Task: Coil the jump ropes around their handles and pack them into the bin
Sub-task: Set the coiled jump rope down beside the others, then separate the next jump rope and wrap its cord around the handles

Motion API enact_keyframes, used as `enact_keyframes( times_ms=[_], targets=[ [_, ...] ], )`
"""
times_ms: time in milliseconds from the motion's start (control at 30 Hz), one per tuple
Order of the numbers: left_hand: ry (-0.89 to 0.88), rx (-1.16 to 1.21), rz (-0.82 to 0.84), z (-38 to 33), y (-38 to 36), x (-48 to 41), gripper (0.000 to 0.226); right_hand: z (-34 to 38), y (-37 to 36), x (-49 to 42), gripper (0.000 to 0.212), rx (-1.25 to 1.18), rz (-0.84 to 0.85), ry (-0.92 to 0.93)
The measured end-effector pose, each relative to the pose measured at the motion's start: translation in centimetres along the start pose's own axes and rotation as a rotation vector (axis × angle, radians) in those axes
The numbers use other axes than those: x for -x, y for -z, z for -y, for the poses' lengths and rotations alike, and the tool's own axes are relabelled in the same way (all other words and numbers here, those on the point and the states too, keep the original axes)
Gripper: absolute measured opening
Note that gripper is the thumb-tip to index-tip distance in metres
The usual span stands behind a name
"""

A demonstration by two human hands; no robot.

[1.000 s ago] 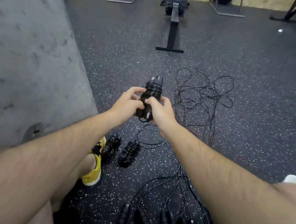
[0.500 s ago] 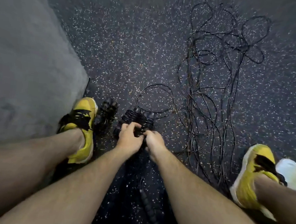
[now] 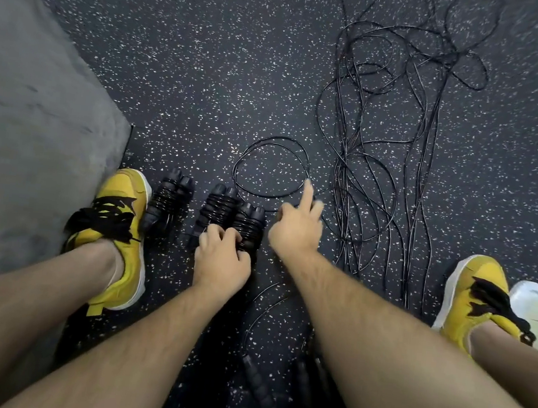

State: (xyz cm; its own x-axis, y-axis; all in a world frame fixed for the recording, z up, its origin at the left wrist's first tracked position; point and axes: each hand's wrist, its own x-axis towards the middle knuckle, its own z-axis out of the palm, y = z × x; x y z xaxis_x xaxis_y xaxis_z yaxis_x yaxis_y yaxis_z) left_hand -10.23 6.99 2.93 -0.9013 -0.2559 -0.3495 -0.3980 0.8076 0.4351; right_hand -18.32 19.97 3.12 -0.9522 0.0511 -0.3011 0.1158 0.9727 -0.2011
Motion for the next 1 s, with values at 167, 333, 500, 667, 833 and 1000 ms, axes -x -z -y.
enact_keyframes(
  times_ms=[167, 333, 500, 667, 833, 1000],
  targets=[
    [-0.051, -0.018, -0.091, -1.3, -0.3, -0.7, 0.026, -2.6, 2.0, -4.8, 0.039, 0.292, 0.263, 0.018],
    [-0.056, 0.020, -0.049, -3.1, -0.2, -1.0, 0.022, -4.0, 2.8, -4.7, 0.037, 0.230, 0.292, 0.223],
    [-0.128, 0.076, -0.073, -5.7, 1.1, -0.3, 0.019, -5.3, 6.7, -1.5, 0.038, -0.181, 0.043, 0.125],
    [-0.233, 0.399, 0.152, -12.3, 3.3, 1.4, 0.032, -5.5, 14.4, 1.5, 0.050, -0.535, -0.101, 0.094],
    [-0.274, 0.725, 0.332, -19.7, 7.3, 5.8, 0.035, -4.7, 22.9, 4.4, 0.046, -0.991, -0.209, 0.107],
    [-0.434, 0.776, 0.266, -24.0, 12.8, 10.8, 0.020, -4.5, 32.1, 7.9, 0.037, -1.200, -0.293, 0.106]
  ],
)
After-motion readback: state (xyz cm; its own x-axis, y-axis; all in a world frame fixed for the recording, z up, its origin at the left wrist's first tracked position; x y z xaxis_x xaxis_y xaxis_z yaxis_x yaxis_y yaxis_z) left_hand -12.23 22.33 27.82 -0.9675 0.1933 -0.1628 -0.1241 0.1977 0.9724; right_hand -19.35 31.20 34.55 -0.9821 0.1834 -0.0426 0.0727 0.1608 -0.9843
